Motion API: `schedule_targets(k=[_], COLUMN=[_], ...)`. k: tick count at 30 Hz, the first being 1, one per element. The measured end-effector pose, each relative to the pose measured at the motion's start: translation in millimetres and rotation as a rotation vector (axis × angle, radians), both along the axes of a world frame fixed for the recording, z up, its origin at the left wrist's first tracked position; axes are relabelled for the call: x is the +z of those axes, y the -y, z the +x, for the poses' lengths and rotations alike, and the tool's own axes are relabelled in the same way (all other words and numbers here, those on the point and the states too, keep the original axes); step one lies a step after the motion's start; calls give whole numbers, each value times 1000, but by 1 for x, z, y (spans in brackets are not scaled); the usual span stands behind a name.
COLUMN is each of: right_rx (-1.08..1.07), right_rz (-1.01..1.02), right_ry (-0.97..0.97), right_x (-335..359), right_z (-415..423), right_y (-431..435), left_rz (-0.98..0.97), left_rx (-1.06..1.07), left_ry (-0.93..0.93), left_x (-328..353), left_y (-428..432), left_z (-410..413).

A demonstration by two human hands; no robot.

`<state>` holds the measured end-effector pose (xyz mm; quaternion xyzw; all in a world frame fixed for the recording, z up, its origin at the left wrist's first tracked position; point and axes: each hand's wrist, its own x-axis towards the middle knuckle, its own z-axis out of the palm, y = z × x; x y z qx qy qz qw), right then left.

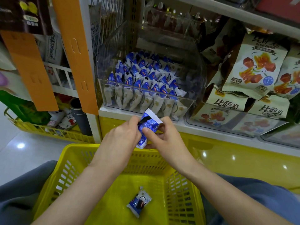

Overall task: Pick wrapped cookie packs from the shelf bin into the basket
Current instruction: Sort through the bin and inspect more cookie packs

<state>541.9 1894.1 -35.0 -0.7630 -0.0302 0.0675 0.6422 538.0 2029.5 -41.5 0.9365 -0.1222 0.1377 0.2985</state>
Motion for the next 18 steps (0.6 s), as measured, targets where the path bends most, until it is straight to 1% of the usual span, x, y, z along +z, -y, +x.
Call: schedule_targets(k=[6,8,11,13,15,18], right_rx=[20,22,39,77,85,41], right_rz=[-169,-219,-262,-211,-137,-94], right_ry=[62,88,163,173,134,73], right_x=[-1,-2,-4,-3,-4,-9], right_z=[-1,-1,-2,-2,-1,0], right_y=[2,2,2,1,1,-1], left_rz=[9,-50,-213,-300,-415,-817], left_rx=[-5,-15,18,80,113,113], left_ry=[51,34,-33,-90,-214,-521], left_x=[0,-2,-5,-6,-7,-3], left_y=[-3,-3,-2,-3,-4,-2], left_z=[3,3,5,9,14,13])
